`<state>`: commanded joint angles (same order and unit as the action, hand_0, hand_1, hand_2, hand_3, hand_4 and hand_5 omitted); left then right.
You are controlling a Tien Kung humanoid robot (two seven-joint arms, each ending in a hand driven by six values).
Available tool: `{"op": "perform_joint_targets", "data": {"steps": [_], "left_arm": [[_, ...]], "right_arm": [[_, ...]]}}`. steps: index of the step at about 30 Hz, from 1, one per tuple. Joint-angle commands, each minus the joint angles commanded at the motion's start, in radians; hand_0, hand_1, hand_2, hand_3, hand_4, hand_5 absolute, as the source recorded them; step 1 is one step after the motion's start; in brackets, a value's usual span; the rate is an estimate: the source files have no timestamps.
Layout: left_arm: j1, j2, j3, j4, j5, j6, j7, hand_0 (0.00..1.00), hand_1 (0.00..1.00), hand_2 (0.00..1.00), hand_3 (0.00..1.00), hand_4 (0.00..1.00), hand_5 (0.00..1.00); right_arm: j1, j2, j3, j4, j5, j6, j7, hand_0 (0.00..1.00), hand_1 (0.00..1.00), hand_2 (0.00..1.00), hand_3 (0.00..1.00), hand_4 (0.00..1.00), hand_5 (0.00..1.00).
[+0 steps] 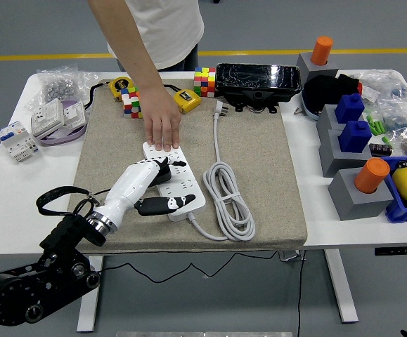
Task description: Put the plug near the board,insert it into the board,press the button,pull the plug out
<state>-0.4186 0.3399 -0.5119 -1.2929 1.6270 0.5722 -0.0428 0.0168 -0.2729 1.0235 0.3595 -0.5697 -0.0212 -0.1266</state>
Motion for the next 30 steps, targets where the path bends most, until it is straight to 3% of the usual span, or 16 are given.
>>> {"op": "perform_joint_targets", "data": {"steps": [7, 8, 12, 13, 14, 19, 20, 25, 26, 30], "left_arm": [[0.034, 0.029, -0.040, -0.137, -0.061, -0.029, -0.038, 0.733, 0.781, 0.774, 0.733, 0.892, 0.590], [0.041, 0.035, -0.046, -0.167, -0.083, -0.043, -0.034, 0.429, 0.582, 0.630, 0.646, 0.854, 0.486], [0.056, 0.051, -0.063, -0.241, -0.109, -0.097, 0.010, 0.429, 0.582, 0.630, 0.646, 0.854, 0.486], [0.060, 0.055, -0.069, -0.264, -0.108, -0.123, 0.039, 0.429, 0.582, 0.630, 0.646, 0.854, 0.486], [0.063, 0.058, -0.073, -0.277, -0.103, -0.141, 0.060, 0.268, 0.390, 0.491, 0.610, 0.801, 0.334], [0.068, 0.068, -0.089, -0.334, -0.050, -0.247, 0.193, 0.268, 0.390, 0.491, 0.610, 0.801, 0.334], [0.067, 0.069, -0.091, -0.341, -0.038, -0.270, 0.224, 0.131, 0.141, 0.217, 0.658, 0.778, 0.283], [0.061, 0.066, -0.091, -0.359, 0.008, -0.379, 0.360, 0.131, 0.141, 0.217, 0.658, 0.778, 0.283], [0.060, 0.066, -0.091, -0.360, 0.013, -0.394, 0.379, 0.075, 0.081, 0.146, 0.883, 0.768, 0.275], [0.058, 0.065, -0.090, -0.359, 0.017, -0.439, 0.437, 0.075, 0.081, 0.146, 0.883, 0.768, 0.275]], "right_arm": [[-0.004, -0.001, -0.001, 0.000, 0.000, 0.001, -0.001, 0.582, 0.670, 0.684, 0.616, 0.980, 0.520], [-0.004, -0.001, -0.002, 0.000, 0.000, 0.001, -0.001, 0.580, 0.671, 0.684, 0.617, 0.980, 0.521], [-0.004, -0.003, -0.001, 0.001, -0.001, 0.000, -0.001, 0.580, 0.671, 0.684, 0.617, 0.980, 0.521], [-0.004, -0.003, 0.000, 0.001, -0.002, 0.000, -0.002, 0.580, 0.671, 0.684, 0.617, 0.980, 0.521], [-0.004, -0.003, 0.001, 0.001, -0.002, 0.000, -0.002, 0.582, 0.671, 0.684, 0.617, 0.980, 0.520], [-0.004, -0.003, 0.002, 0.003, -0.003, 0.000, -0.002, 0.582, 0.671, 0.684, 0.617, 0.980, 0.520], [-0.004, -0.003, 0.002, 0.003, -0.003, 0.000, -0.002, 0.578, 0.671, 0.684, 0.616, 0.980, 0.520], [-0.005, -0.004, -0.001, 0.002, -0.002, 0.000, -0.003, 0.578, 0.671, 0.684, 0.616, 0.980, 0.520], [-0.005, -0.004, -0.001, 0.002, -0.002, 0.000, -0.003, 0.580, 0.671, 0.684, 0.616, 0.980, 0.520], [-0.006, -0.005, -0.002, 0.003, -0.001, 0.000, -0.003, 0.580, 0.671, 0.684, 0.616, 0.980, 0.520]]}}
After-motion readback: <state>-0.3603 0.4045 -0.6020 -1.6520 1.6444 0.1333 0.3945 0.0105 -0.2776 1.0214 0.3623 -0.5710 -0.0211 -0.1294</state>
